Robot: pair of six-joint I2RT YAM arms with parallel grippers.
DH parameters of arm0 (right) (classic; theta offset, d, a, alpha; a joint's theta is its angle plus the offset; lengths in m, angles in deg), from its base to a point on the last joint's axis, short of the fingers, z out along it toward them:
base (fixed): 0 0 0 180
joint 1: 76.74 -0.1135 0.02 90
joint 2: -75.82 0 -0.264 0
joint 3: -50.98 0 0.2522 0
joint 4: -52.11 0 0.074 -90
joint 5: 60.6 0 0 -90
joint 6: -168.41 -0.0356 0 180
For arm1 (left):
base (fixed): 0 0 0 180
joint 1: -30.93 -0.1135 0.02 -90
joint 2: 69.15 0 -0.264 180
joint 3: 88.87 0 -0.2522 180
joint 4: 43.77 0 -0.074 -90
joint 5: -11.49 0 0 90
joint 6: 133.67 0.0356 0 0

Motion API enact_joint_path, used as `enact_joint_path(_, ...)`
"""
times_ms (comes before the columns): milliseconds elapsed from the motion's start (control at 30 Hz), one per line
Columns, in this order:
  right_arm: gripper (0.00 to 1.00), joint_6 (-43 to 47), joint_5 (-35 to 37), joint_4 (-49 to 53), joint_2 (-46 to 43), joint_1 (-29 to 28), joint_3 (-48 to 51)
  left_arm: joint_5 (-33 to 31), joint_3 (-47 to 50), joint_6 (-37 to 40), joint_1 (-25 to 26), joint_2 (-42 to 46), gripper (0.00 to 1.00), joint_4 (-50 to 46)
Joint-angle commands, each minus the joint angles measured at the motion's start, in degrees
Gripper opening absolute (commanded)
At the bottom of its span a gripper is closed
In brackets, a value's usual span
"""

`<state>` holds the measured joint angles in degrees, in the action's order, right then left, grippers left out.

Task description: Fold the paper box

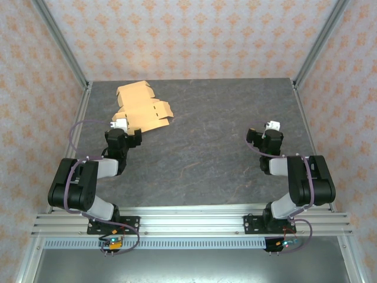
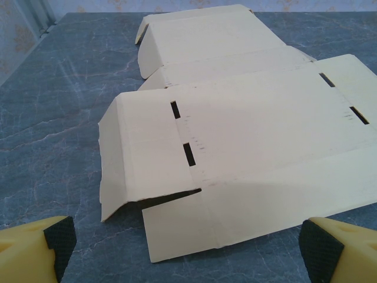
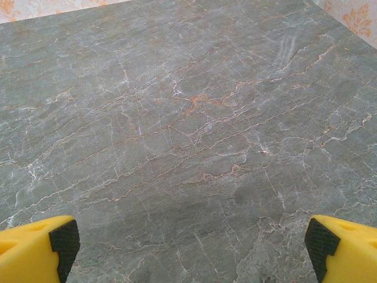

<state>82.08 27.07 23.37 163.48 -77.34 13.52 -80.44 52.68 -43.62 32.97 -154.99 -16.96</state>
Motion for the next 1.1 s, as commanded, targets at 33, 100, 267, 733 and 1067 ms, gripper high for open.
enact_joint_path(33,0.99,-0.6,1.4,-0.4,-0.7,-0.2,-1.0,-1.0,0.1,1.0,0.0,0.1,1.00,1.7)
enact_joint_path(100,0.99,-0.6,1.4,-0.4,-0.7,-0.2,-1.0,-1.0,0.1,0.9,0.0,0.1,1.00,1.6)
enact_joint_path(267,0.99,-1.7,1.3,-0.7,-1.2,0.6,-0.7,-1.2,0.1,0.7,-0.2,0.1,1.00,1.6)
enact_joint_path(733,0.99,-14.7,14.9,29.3,-30.6,0.5,-11.1,-11.6,-18.7,-10.0,3.3,16.2,1.00,-33.2)
enact_joint_path(1067,0.99,-42.4,31.2,68.5,-23.7,0.8,-30.2,-22.1,-59.8,-21.1,2.9,-17.9,1.00,-81.5)
